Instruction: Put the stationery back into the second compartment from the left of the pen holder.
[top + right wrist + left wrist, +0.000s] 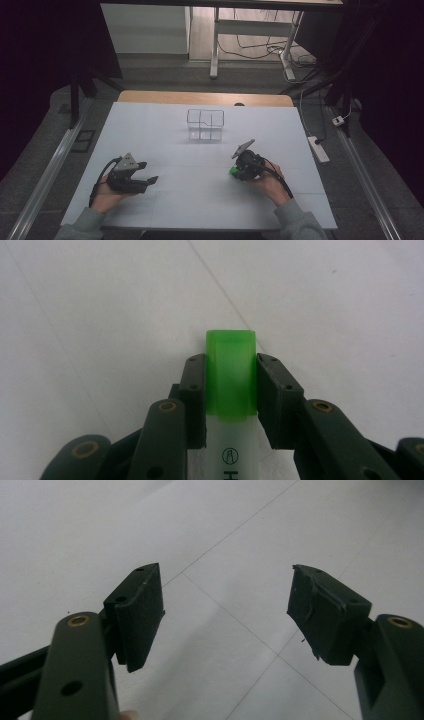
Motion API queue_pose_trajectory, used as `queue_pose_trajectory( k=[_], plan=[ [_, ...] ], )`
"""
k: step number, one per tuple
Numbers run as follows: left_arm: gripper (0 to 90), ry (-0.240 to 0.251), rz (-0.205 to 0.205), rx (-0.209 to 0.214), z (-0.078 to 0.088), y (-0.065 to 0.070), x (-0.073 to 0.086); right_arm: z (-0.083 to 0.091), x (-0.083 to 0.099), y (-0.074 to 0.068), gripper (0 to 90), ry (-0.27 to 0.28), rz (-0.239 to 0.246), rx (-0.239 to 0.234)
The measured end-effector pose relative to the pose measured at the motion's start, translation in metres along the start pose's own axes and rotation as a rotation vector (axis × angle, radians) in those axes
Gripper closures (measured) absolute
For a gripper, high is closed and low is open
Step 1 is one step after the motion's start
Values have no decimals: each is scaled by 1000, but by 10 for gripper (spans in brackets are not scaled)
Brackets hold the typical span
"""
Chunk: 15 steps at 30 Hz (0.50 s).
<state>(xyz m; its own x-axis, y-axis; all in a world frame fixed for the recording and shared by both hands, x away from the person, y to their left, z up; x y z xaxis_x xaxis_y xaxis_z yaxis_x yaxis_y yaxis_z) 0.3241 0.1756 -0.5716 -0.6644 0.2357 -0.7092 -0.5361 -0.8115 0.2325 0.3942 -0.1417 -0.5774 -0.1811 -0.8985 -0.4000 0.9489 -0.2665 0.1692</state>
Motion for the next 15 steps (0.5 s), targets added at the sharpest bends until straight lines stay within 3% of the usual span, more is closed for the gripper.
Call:
queue_pose_trajectory(
  k=[15],
  plan=[
    [299, 3, 3, 0, 0, 0, 0, 52, -15, 16, 675, 240, -62, 71]
  ],
)
Point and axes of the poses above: each handheld gripper's, and its own axes: z roughly backward along the jaws, x roughly out of its underside, y roughly to its right, the point moved 9 cm from there along -z, roughly forward along the jaws, and after that the axes turned 15 degrees about z, right-handed, at the moved point
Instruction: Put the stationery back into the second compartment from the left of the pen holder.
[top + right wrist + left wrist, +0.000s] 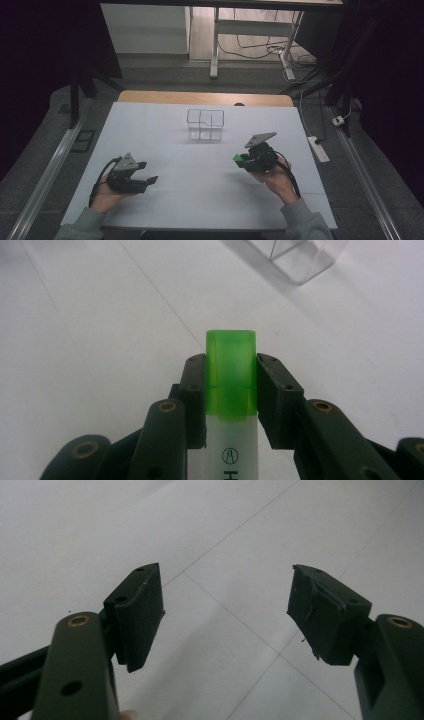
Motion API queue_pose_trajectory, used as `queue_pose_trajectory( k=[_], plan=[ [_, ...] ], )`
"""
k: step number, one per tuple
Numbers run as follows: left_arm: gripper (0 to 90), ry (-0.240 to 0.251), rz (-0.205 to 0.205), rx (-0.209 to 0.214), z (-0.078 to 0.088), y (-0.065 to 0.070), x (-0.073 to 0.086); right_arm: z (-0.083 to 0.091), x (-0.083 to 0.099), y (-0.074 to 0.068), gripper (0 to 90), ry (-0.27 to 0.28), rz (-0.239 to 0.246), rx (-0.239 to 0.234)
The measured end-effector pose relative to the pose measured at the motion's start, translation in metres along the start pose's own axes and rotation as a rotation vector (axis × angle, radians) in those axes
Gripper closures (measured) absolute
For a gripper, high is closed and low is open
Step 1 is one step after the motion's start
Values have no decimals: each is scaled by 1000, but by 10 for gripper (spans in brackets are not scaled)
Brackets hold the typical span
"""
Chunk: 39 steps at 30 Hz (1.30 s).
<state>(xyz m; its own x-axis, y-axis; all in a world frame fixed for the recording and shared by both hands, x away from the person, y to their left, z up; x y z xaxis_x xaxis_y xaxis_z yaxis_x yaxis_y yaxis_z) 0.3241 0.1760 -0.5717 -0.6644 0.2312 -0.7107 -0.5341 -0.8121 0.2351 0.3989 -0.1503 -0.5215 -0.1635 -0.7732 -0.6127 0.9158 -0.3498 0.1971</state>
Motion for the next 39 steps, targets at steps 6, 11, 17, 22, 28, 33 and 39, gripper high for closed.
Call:
queue_pose_trajectory(
  k=[6, 11, 17, 22, 28, 33, 39],
  plan=[
    [299, 1, 1, -1, 0, 0, 0, 12, -7, 5, 675, 51, -16, 44],
    [299, 2, 0, 0, 0, 0, 0, 18, -8, 9, 675, 82, -28, 63],
    [298, 4, 1, 1, 1, 0, -1, 24, -11, 11, 674, 112, -30, 73],
    [298, 4, 2, 1, 1, 0, -1, 27, -14, 12, 674, 137, -33, 84],
    [298, 3, 4, 1, 0, -1, 0, 33, -20, 13, 674, 189, -46, 94],
    [298, 5, 2, -2, 1, -1, -1, 39, -28, 15, 674, 241, -48, 113],
    [298, 3, 3, -4, 0, -1, -1, 44, -34, 21, 674, 274, -72, 130]
  ],
)
Point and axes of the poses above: each handheld gripper's, and its own axes: z roughly backward along the jaws, x roughly out of its underside, y roughly to its right, the point moved 9 cm from there along -z, roughly forward along the jaws, and after that the axes turned 15 degrees about z, right-handed, at the moved point
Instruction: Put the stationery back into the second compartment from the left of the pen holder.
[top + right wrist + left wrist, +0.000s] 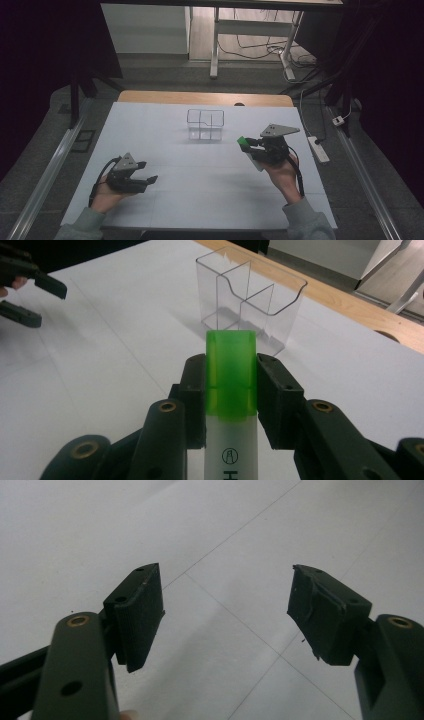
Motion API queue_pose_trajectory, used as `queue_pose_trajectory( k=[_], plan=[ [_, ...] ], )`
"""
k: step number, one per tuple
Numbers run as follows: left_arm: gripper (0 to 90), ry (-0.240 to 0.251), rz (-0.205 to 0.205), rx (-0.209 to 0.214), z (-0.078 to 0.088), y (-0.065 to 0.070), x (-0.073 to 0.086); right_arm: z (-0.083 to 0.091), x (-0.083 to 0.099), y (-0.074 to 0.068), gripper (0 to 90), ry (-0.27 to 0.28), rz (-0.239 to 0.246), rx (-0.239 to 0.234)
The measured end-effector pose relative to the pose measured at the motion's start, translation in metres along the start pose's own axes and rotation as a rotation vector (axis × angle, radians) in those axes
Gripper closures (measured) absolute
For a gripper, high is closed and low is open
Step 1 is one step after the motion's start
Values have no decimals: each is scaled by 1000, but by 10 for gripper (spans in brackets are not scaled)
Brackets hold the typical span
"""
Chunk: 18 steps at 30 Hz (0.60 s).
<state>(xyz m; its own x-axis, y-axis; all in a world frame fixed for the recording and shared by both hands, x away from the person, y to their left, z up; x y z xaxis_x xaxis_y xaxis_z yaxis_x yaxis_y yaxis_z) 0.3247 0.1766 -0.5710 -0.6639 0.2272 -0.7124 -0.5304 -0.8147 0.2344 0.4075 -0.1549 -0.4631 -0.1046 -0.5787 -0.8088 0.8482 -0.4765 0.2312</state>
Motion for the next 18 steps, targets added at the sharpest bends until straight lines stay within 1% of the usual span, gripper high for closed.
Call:
queue_pose_trajectory(
  k=[5, 9, 18],
  plan=[
    [298, 1, 5, -1, 1, -2, 0, -3, -7, 4, 674, 26, -4, 12],
    [298, 1, 8, 0, 0, -2, 0, -5, -12, 7, 674, 34, -4, 20],
    [298, 6, 6, 0, 2, -2, -1, -8, -26, 10, 674, 68, -6, 19]
  ],
)
Point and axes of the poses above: each handheld gripper's, and its own axes: z roughly backward along the jaws, x roughly out of its underside, y roughly to its right, the point moved 9 cm from there along -z, roughly forward along the jaws, and after that the axes turned 15 degrees about z, right-handed, at the moved point
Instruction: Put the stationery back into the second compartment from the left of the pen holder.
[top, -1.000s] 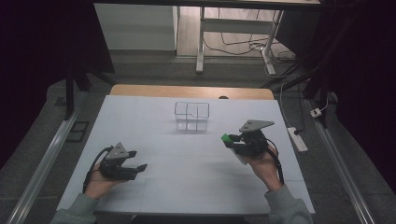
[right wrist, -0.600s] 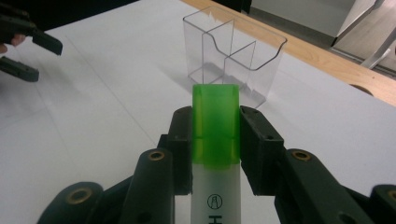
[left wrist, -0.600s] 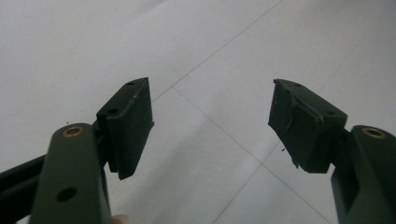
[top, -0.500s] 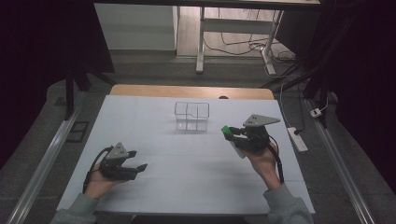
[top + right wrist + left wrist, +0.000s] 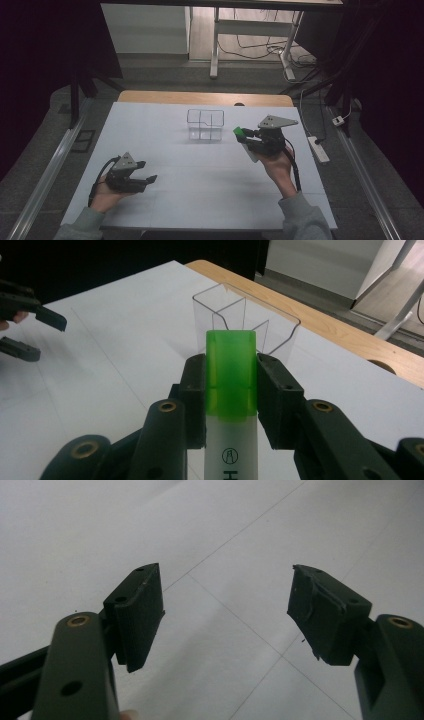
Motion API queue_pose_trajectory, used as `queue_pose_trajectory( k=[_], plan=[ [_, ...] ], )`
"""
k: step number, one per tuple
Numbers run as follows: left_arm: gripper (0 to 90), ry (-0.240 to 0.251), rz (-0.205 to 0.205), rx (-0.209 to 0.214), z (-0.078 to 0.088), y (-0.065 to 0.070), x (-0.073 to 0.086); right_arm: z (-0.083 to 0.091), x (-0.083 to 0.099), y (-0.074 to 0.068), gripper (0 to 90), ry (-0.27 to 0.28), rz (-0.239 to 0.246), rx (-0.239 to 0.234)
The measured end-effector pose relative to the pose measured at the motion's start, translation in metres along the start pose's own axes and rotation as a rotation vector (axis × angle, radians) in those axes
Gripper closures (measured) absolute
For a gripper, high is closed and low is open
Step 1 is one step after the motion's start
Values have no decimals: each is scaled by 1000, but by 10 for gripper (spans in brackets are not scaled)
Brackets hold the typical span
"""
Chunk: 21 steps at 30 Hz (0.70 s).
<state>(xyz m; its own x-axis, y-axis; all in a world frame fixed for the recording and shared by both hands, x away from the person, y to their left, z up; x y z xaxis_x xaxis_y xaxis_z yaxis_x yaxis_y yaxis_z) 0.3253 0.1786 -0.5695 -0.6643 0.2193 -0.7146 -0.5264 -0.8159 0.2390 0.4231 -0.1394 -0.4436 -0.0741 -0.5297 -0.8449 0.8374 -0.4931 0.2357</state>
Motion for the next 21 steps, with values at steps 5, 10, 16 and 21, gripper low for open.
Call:
queue_pose_trajectory(
  k=[5, 10, 16, 21],
  plan=[
    [298, -1, -1, 2, 0, 0, 0, -6, -7, 3, 674, 4, 0, 0],
    [298, -1, -2, 2, -1, 1, 0, -10, -13, 7, 674, 15, -8, -4],
    [298, -1, -3, 3, 0, 0, 0, -21, -25, 10, 673, 36, -17, -8],
    [298, -4, -5, 3, -1, 0, 0, -30, -31, 11, 673, 47, -29, -4]
  ],
)
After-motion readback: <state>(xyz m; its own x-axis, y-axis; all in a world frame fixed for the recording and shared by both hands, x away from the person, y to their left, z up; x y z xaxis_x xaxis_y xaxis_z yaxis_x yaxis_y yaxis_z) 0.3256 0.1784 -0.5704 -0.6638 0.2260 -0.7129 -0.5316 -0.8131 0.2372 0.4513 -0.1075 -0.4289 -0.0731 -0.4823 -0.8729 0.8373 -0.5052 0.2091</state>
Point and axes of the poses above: each handheld gripper's, and its own axes: z roughly backward along the jaws, x roughly out of its underside, y roughly to its right, the point moved 9 cm from there along -z, roughly forward along the jaws, and after that the axes turned 15 degrees about z, right-handed, at the moved point
